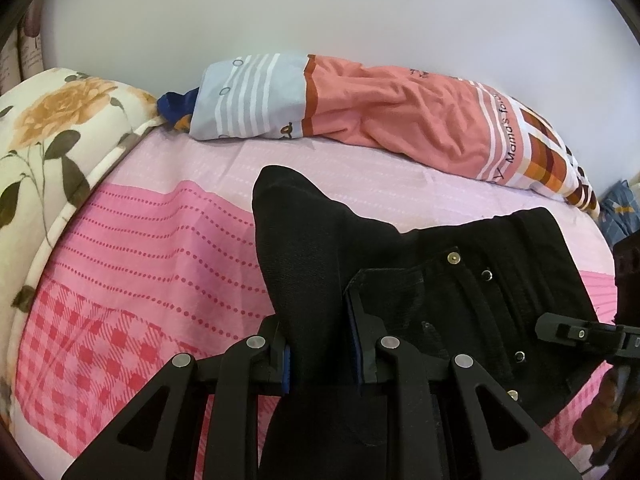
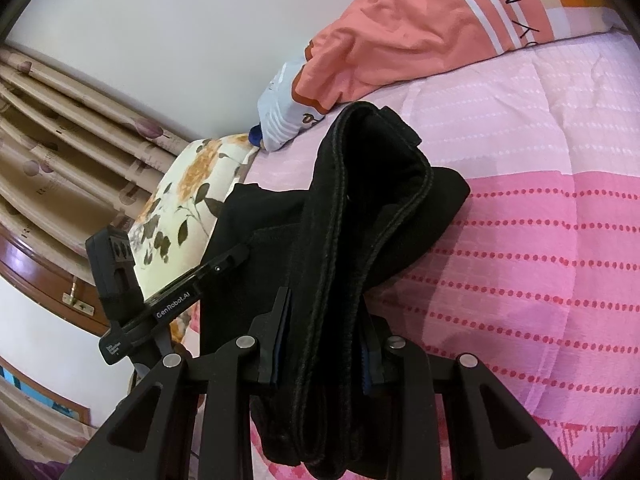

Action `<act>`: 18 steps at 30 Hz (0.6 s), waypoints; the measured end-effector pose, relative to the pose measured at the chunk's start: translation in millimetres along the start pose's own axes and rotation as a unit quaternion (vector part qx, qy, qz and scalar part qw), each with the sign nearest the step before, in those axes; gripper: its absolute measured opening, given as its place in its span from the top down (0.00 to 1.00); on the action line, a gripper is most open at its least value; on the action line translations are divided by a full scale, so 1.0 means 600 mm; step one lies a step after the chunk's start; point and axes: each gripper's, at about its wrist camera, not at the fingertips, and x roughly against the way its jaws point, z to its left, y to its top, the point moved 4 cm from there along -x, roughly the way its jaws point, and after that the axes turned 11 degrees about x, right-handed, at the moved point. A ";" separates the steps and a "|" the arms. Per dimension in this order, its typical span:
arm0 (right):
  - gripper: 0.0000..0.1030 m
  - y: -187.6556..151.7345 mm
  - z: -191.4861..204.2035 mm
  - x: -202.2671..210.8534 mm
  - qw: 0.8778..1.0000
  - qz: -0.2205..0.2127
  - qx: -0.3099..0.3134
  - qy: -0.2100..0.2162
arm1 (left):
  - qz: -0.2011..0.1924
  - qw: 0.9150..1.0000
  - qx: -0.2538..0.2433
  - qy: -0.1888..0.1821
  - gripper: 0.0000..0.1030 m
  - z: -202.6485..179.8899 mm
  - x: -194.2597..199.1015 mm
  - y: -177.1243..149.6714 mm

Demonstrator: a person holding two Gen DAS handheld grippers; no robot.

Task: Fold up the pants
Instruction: 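Open both grippers and release the folded black jeans onto the bed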

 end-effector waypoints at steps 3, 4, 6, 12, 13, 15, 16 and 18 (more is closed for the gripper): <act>0.74 -0.004 -0.007 -0.002 1.000 0.001 -0.004 -0.006 | -0.002 1.000 0.001 0.008 0.72 0.005 -0.005 -0.002; 0.74 -0.006 -0.009 -0.003 1.000 0.002 -0.003 -0.010 | -0.004 1.000 0.003 0.013 0.68 0.009 -0.007 -0.003; 0.74 -0.008 -0.011 -0.005 1.000 0.004 0.003 -0.022 | -0.008 1.000 0.008 0.017 0.63 0.014 -0.008 -0.003; 0.70 -0.016 -0.013 -0.008 0.998 0.005 0.015 -0.061 | -0.018 0.999 0.018 0.033 0.51 0.031 -0.012 -0.007; 0.69 -0.017 -0.014 -0.009 0.997 0.004 0.018 -0.069 | -0.022 0.999 0.018 0.035 0.50 0.033 -0.012 -0.007; 0.62 -0.020 -0.014 -0.010 0.996 0.002 0.023 -0.089 | -0.029 0.999 0.018 0.042 0.41 0.036 -0.009 -0.007; 0.59 -0.021 -0.014 -0.010 0.995 -0.001 0.025 -0.100 | -0.032 0.998 0.018 0.047 0.31 0.038 -0.008 -0.007; 0.54 -0.021 -0.011 -0.006 0.991 -0.009 0.034 -0.127 | -0.040 0.997 0.019 0.056 0.24 0.040 -0.004 -0.007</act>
